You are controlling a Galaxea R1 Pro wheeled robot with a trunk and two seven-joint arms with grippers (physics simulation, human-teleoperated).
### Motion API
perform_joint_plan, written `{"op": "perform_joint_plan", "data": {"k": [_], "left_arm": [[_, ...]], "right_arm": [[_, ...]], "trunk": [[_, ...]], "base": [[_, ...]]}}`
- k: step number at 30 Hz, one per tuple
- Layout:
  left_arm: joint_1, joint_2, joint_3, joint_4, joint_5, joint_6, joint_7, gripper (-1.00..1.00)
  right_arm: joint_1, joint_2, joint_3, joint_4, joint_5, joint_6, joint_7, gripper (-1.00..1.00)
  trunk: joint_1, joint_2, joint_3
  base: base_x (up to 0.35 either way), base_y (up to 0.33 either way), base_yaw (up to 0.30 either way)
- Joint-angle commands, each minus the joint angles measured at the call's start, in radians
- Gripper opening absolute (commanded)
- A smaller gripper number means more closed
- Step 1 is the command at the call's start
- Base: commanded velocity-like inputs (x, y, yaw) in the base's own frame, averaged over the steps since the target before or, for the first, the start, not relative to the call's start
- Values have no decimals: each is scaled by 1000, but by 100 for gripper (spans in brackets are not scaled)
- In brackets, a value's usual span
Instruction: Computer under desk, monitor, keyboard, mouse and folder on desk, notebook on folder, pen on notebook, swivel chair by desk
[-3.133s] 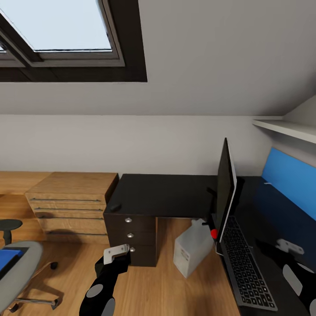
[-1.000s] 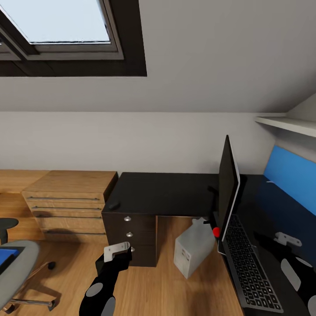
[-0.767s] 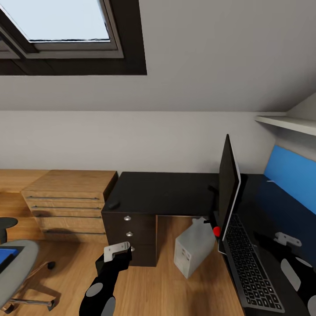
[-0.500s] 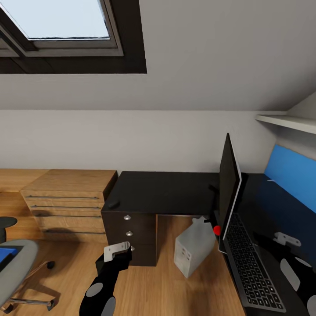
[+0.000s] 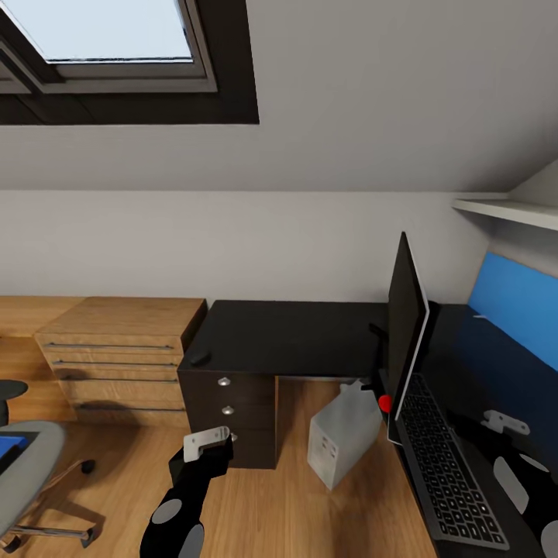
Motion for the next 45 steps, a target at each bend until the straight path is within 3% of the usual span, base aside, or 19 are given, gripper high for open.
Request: {"op": "perform_joint_plan", "data": {"k": [1, 45], "left_arm": [[-1, 0, -1, -1, 9, 3, 8, 100], [-1, 1, -1, -2, 8, 4, 8, 100]], "right_arm": [[-1, 0, -4, 1, -9, 1, 7, 100], [-1, -1, 5, 2, -2, 24, 2, 100]], "trunk": [[4, -8, -4], [173, -316, -142]], "base": [[0, 0, 0], [0, 0, 0]]}}
